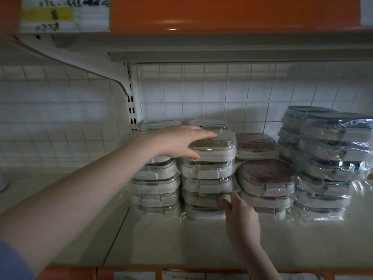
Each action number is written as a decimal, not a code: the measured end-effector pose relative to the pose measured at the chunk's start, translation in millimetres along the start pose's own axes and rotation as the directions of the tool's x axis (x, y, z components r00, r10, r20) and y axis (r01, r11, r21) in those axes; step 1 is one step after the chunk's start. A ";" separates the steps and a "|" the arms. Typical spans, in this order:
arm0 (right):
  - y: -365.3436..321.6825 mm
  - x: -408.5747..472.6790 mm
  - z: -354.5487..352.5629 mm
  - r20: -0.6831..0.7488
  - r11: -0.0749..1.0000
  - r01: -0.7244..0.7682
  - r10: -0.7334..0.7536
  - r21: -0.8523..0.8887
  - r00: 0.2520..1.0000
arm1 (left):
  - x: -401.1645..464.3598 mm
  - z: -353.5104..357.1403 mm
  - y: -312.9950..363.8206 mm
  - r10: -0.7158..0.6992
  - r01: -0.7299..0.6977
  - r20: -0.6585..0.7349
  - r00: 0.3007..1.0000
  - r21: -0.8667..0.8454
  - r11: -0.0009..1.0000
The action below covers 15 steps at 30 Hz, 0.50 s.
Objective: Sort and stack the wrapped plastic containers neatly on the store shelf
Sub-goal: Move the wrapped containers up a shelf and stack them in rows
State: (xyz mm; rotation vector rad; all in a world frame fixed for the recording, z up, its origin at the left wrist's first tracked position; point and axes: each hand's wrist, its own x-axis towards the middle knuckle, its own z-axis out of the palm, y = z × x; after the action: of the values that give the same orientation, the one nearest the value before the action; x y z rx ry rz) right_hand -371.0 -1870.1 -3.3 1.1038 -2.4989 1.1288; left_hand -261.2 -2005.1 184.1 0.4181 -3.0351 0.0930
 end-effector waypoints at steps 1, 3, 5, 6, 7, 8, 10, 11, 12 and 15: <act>0.5 0.4 0.0 0.000 1.000 -0.004 0.004 -0.005 1.000 | 0.2 0.2 -0.7 0.002 -0.002 0.002 1.000 -0.002 1.000; 1.8 1.3 0.0 0.010 1.000 0.002 -0.002 -0.012 1.000 | 0.7 0.2 -1.5 0.007 -0.007 0.000 1.000 0.013 1.000; 3.6 0.4 -0.8 0.011 1.000 0.011 -0.011 -0.004 1.000 | 1.0 -0.2 0.6 -0.008 0.008 -0.005 1.000 0.058 0.998; 5.0 -1.0 -1.7 -0.001 1.000 0.022 -0.022 0.007 1.000 | 1.6 0.2 3.3 -0.015 0.016 -0.013 1.000 0.091 0.996; 7.1 -3.1 -2.5 -0.020 0.999 0.038 -0.038 0.017 0.999 | 2.0 0.8 6.8 -0.017 0.020 -0.023 1.000 0.126 0.992; 9.0 -5.5 -3.9 -0.034 0.998 0.052 -0.052 0.016 0.998 | 2.9 2.2 10.4 -0.015 0.019 -0.033 0.999 0.152 0.988; 12.4 -10.6 -7.4 -0.052 0.997 0.080 -0.079 0.000 0.995 | 5.2 6.2 15.8 -0.004 0.013 -0.049 0.999 0.194 0.981; 14.0 -12.1 -9.1 -0.058 0.996 0.092 -0.092 -0.003 0.994 | 6.7 8.1 16.8 0.008 0.006 -0.064 0.998 0.218 0.976; 15.0 -12.8 -11.2 -0.061 0.995 0.098 -0.098 -0.009 0.993 | 8.3 9.9 17.0 0.020 0.000 -0.080 0.997 0.241 0.971; 16.7 -13.5 -14.3 -0.048 0.991 0.123 -0.125 -0.044 0.991 | 12.1 13.9 16.5 0.031 0.003 -0.120 0.992 0.272 0.962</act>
State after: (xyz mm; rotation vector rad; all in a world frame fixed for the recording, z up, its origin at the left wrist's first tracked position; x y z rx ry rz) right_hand -374.9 -1845.2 -8.8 1.1859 -2.3684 1.0542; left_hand -278.3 -1993.5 170.5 0.3916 -2.9092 0.5217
